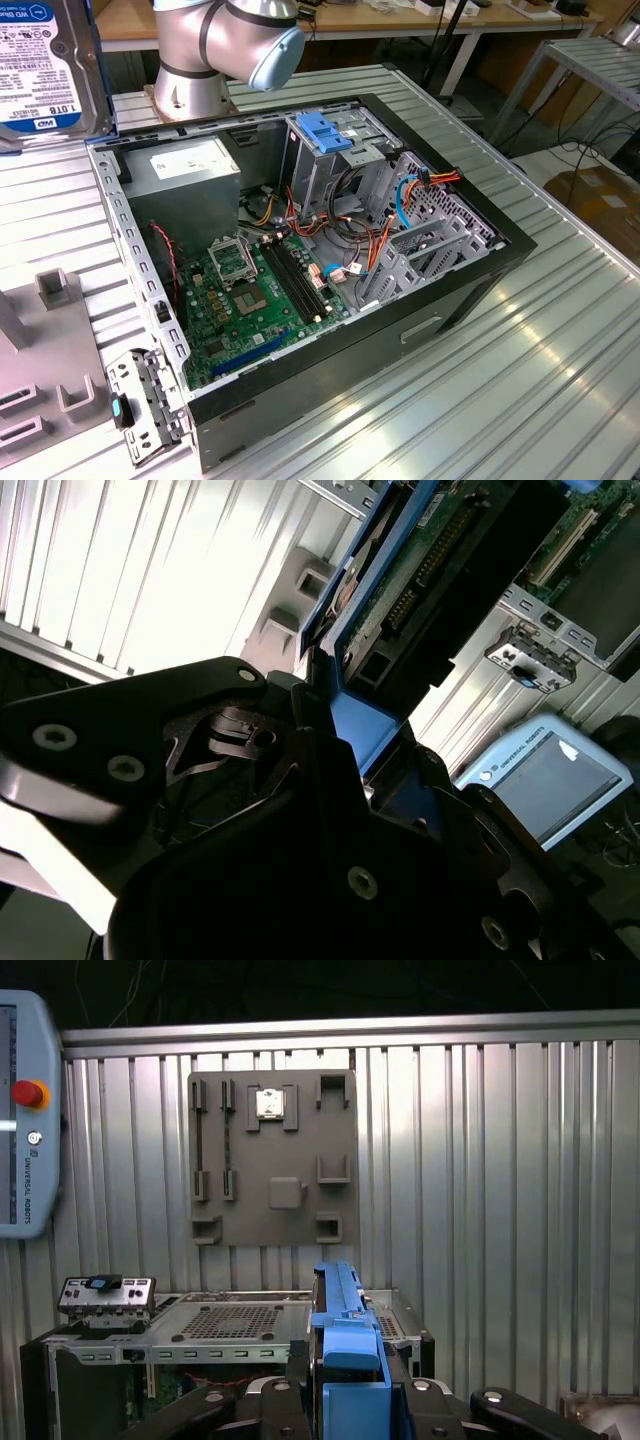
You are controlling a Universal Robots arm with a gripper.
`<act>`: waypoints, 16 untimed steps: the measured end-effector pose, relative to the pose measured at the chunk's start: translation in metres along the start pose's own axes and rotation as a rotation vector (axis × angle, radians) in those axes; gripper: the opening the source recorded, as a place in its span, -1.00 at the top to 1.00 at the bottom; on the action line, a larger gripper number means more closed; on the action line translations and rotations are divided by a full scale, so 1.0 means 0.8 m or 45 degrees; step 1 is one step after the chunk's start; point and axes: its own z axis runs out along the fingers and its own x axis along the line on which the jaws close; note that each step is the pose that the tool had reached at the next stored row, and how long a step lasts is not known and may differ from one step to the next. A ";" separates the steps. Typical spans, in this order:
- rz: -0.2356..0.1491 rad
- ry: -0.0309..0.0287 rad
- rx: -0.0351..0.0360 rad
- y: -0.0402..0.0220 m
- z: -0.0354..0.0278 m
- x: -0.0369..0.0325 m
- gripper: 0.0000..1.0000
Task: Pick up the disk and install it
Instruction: 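Pick up the disk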
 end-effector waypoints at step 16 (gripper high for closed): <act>0.001 0.0002 -0.0001 -0.0137 0.0006 0.0003 0.26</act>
